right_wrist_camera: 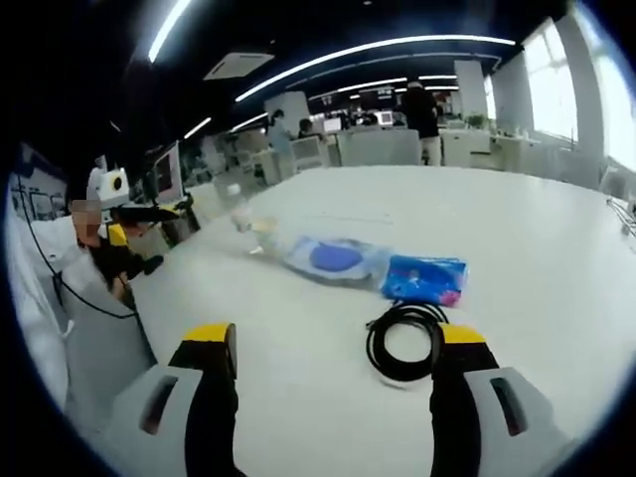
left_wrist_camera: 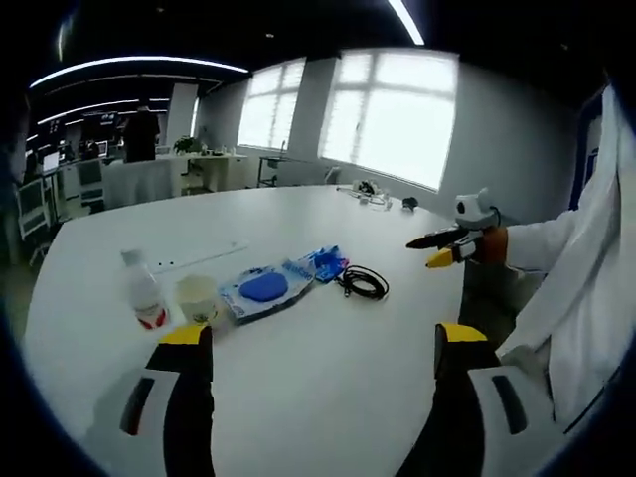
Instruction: Arrange the tabletop items into an orderly group along one side of the table until the central work area is clear of visible clutter.
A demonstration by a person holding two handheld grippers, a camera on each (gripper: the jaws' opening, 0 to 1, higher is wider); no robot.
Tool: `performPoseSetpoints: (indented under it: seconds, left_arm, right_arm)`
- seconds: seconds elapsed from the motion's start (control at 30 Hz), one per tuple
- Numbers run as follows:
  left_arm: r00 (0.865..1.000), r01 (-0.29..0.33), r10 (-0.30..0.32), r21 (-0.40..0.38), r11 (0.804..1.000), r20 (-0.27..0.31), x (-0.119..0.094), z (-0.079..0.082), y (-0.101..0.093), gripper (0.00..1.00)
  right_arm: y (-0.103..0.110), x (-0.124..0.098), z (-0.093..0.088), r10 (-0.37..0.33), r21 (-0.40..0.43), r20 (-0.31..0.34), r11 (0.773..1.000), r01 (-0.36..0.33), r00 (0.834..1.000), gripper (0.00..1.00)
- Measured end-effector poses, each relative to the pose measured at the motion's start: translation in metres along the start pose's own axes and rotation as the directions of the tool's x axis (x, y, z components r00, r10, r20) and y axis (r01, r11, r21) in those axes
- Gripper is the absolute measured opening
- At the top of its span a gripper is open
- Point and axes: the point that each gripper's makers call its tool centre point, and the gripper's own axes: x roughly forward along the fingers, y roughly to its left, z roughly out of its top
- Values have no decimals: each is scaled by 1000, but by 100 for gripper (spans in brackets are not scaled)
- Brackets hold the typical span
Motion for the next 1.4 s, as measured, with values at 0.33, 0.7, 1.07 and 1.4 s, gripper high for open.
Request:
performPoseSetpoints:
  seconds: [0.33, 0.7, 1.07, 1.4]
  left_arm:
    - [999, -36, 36, -8, 999, -21, -34, -21, 13, 94]
    - [998, -66, 66, -44, 997, -18, -53, -36, 15, 93]
    - [997, -78, 77, -57, 995, -16, -63, -45, 14, 92]
    - [997, -77, 78, -58, 995, 5, -65, -43, 13, 91]
  right_arm:
    - [23, -2, -12, -5, -16, -21, 1000, 5, 1000, 80]
    - [29, -14, -25, -23, 3, -20, 1000, 23, 1000, 82]
    - [33, -21, -32, -37, 18, -19, 999, 38, 999, 81]
    - [38, -23, -28, -38, 13, -15, 999, 39, 999, 81]
